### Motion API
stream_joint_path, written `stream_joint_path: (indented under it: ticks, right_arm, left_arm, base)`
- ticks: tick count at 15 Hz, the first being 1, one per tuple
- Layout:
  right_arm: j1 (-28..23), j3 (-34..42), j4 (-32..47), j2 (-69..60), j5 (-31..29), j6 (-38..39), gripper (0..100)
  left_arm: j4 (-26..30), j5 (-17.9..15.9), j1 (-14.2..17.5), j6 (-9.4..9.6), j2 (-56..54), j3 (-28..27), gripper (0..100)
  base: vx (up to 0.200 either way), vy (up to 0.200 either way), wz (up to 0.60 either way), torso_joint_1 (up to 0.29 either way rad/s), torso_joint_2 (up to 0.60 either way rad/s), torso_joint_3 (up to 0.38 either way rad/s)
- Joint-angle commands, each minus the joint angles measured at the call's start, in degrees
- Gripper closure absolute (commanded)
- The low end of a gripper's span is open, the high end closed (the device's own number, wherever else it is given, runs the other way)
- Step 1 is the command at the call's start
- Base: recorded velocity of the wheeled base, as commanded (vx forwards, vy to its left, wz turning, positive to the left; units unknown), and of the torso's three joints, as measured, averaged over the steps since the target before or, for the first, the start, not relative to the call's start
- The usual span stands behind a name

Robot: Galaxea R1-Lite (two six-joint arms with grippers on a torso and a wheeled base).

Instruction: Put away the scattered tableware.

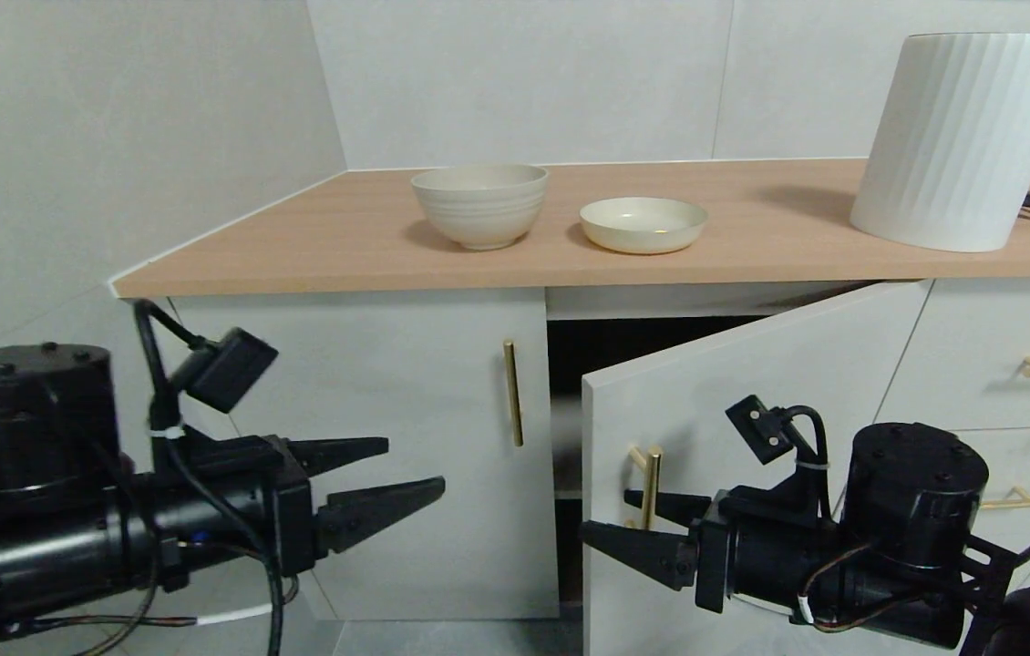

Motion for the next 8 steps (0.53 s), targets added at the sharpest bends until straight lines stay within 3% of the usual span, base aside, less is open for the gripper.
stream_joint_path:
  ticks: [1, 5, 6, 8]
  right_arm:
    - [0.0, 0.0, 0.1, 0.5, -0.1, 0.0, 0]
    - [0.0, 0.0, 0.1, 1.2, -0.1, 0.0, 0]
    - [0.0, 0.0, 0.1, 1.1, -0.1, 0.0, 0]
    - [0.0, 0.1, 0.1, 1.1, -0.1, 0.0, 0]
  left_arm:
    - [-6.0, 4.5, -4.6, 0.00, 9.2, 3.6, 0]
    - [-16.2, 12.6, -8.1, -0.17, 15.1, 5.9, 0]
    - [-17.0, 12.9, -8.1, -0.26, 15.3, 6.0, 100]
    - [-17.3, 12.7, -8.2, -0.79, 15.2, 5.5, 100]
  base:
    - [0.000, 0.000, 0.00, 0.000, 0.00, 0.000]
    - [0.000, 0.000, 0.00, 0.000, 0.00, 0.000]
    - [0.000, 0.000, 0.00, 0.000, 0.00, 0.000]
    - [0.000, 0.000, 0.00, 0.000, 0.00, 0.000]
